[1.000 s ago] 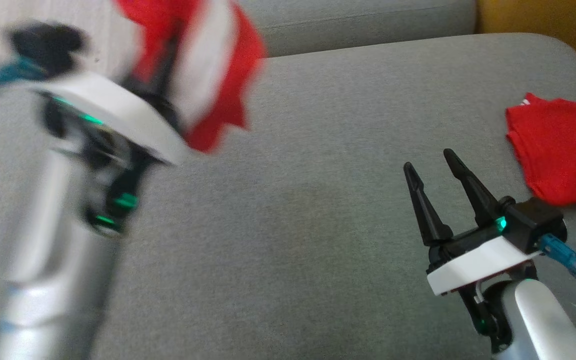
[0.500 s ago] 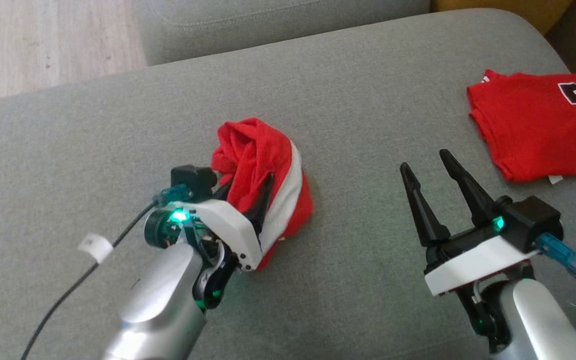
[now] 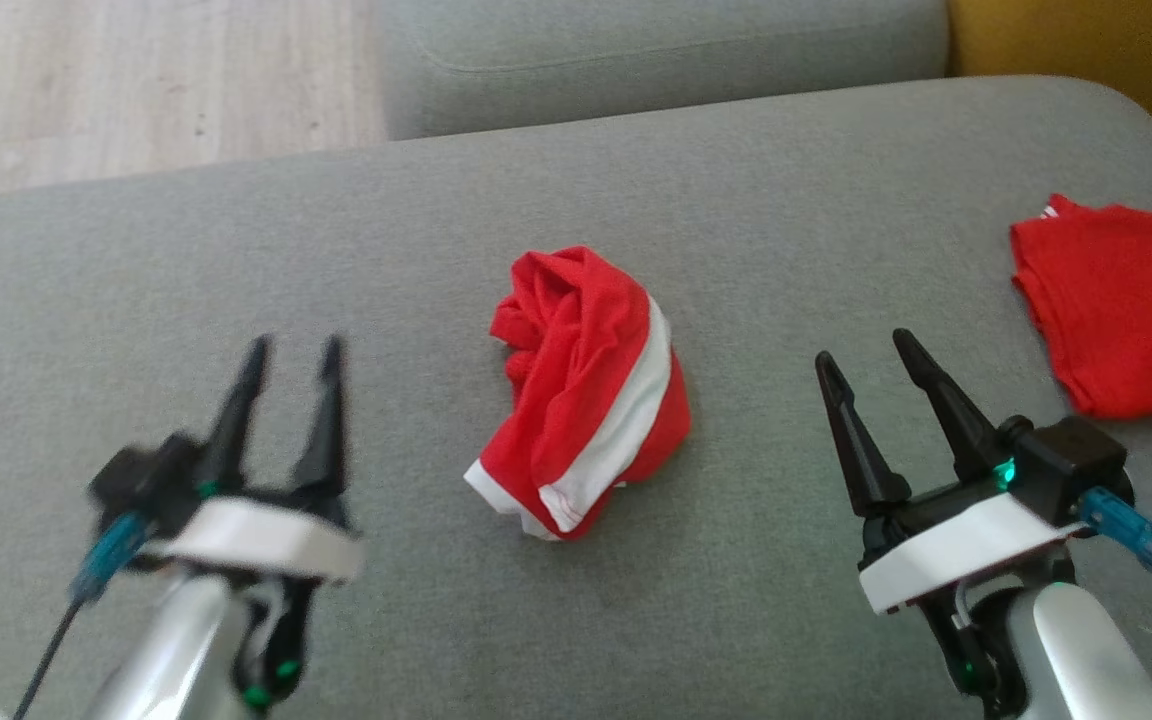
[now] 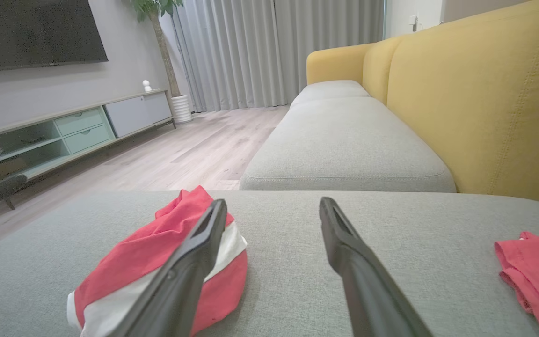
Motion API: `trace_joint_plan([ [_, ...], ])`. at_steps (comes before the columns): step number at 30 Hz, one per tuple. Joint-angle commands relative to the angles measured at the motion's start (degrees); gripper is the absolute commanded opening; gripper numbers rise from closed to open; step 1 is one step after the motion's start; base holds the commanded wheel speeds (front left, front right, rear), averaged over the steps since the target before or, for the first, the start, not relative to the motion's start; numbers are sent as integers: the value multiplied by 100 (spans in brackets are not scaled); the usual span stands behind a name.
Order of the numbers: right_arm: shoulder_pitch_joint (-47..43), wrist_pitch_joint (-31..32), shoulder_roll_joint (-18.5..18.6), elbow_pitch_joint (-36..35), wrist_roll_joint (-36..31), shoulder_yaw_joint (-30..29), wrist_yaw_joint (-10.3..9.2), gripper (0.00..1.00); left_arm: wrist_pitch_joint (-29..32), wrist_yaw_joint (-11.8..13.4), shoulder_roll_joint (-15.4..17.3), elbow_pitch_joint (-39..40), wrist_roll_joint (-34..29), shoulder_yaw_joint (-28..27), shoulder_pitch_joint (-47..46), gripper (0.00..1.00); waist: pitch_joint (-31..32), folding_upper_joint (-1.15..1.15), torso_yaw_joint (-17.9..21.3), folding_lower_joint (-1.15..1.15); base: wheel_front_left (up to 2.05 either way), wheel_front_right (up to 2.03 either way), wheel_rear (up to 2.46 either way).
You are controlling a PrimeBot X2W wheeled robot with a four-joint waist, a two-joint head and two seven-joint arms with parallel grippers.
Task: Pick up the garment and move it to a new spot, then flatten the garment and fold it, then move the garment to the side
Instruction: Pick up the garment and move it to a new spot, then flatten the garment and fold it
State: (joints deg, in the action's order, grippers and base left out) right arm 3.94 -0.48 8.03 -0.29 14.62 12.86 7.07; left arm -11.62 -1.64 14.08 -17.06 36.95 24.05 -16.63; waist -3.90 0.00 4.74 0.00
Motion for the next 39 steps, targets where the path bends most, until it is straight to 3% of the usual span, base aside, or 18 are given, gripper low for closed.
trace_joint_plan([
  [1,99,-1,-14,-167,28,108,42,100,-115,90,230,307,-110,-310,-82,100,43,0,-90,0,0,0,0],
  [8,48,6,-62,-14,64,126,42,100,-303,527,719,911,-403,-863,793,100,114,0,-189,0,0,0,0],
  [23,3,5,-160,192,67,287,42,100,-168,655,922,1485,-377,-944,1280,100,191,0,-323,0,0,0,0],
  [28,236,141,-216,381,125,1352,42,100,-124,673,937,1560,-363,-929,1251,100,146,0,-368,0,0,0,0],
  [32,542,132,-292,978,-100,2248,42,100,-79,669,927,1611,-364,-884,1167,100,65,0,-435,0,0,0,0],
  [39,1004,-191,-475,2129,-753,2369,42,100,-52,643,918,1617,-374,-827,1015,100,-61,0,-533,0,0,0,0],
])
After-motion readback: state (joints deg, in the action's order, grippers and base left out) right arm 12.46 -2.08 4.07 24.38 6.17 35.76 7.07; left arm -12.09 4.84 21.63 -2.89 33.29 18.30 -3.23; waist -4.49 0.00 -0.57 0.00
